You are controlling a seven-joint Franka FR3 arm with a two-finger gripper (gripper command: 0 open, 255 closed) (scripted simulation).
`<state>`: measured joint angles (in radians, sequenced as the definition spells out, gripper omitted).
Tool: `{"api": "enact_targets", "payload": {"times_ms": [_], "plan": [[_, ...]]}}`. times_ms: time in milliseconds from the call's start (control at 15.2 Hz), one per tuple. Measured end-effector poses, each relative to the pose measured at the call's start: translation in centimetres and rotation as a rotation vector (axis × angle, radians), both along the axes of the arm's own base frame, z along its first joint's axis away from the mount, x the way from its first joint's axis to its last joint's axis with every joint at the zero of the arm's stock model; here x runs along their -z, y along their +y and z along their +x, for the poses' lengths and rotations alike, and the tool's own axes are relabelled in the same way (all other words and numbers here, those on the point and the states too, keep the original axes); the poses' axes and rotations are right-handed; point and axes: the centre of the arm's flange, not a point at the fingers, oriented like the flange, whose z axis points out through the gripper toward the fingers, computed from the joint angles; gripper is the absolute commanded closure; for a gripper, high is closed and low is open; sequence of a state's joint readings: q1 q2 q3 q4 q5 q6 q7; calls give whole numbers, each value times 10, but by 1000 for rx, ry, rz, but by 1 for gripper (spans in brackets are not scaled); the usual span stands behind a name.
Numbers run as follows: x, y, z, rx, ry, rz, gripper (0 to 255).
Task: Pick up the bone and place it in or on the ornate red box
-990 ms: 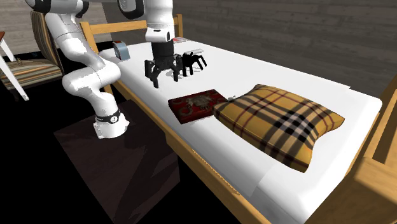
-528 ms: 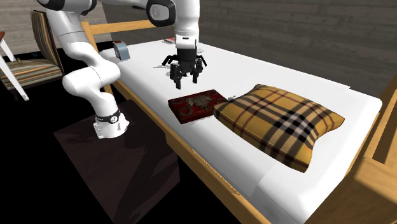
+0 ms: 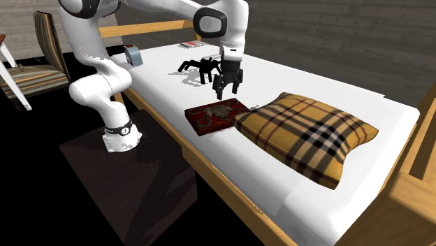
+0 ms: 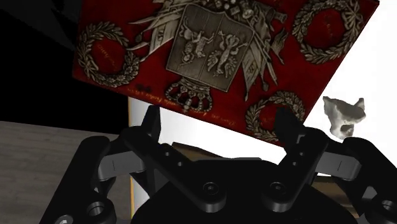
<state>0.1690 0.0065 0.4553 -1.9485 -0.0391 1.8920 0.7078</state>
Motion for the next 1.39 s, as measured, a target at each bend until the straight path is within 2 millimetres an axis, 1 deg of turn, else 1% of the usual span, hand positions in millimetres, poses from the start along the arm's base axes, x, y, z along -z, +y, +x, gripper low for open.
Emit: {"api": "enact_targets", "payload": {"times_ms": [198, 396, 528, 660, 726, 990, 1056, 1188, 1386], "plan": [[13, 36, 15, -2, 12, -2, 0], [24, 74, 24, -4, 25, -5, 0], [32, 95, 34, -5, 33, -6, 0], [45, 118, 44, -6, 42, -8, 0], [50, 134, 48, -7, 46, -9, 0], [67, 178, 62, -9, 62, -12, 0], [72, 183, 64, -9, 64, -13, 0], [83, 186, 65, -8, 65, -14, 0], [98, 184, 64, -8, 65, -14, 0]]}}
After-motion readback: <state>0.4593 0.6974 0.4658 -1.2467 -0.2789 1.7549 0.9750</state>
